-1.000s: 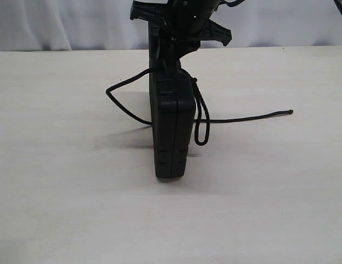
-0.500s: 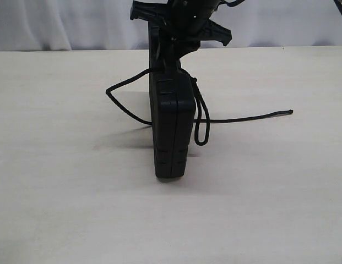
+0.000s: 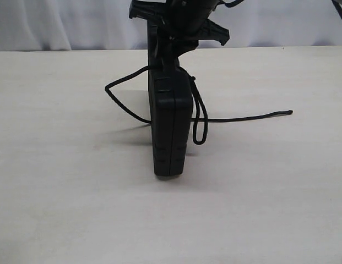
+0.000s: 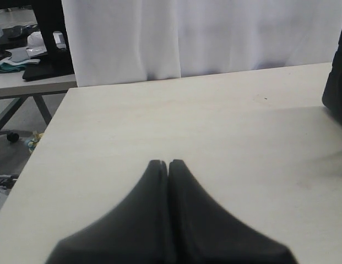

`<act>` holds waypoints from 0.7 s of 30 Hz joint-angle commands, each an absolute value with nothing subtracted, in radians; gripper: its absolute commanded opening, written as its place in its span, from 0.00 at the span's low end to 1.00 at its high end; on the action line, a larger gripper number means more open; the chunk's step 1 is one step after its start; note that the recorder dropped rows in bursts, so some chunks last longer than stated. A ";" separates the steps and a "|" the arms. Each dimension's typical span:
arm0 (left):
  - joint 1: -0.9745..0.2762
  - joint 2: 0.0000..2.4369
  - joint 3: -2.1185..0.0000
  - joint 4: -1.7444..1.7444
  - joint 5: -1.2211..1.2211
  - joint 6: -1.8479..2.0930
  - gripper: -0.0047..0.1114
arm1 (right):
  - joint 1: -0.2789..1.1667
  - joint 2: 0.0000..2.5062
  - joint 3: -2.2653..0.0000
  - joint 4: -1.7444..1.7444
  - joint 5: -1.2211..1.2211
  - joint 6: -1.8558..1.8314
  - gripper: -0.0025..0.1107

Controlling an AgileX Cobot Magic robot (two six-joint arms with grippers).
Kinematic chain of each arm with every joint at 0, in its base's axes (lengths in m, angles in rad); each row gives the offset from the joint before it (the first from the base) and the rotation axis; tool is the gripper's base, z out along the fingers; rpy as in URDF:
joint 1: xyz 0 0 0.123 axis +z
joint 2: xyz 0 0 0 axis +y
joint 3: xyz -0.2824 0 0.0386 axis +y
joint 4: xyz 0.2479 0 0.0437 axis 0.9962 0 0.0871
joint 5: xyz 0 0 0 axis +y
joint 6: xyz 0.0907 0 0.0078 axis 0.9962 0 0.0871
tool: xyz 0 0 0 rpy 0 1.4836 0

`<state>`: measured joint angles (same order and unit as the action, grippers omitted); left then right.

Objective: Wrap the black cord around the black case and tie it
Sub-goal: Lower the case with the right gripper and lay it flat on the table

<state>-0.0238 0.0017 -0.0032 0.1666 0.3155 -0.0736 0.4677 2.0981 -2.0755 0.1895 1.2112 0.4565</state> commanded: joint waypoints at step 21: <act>-0.029 0.000 0.000 0.175 0.314 -0.083 0.04 | 0.729 2.166 -2.081 -0.156 1.165 0.577 0.06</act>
<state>-0.0238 0.0017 -0.0032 0.1705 0.3155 -0.0736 0.6727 2.1360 -2.0892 -0.1130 1.1188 0.5317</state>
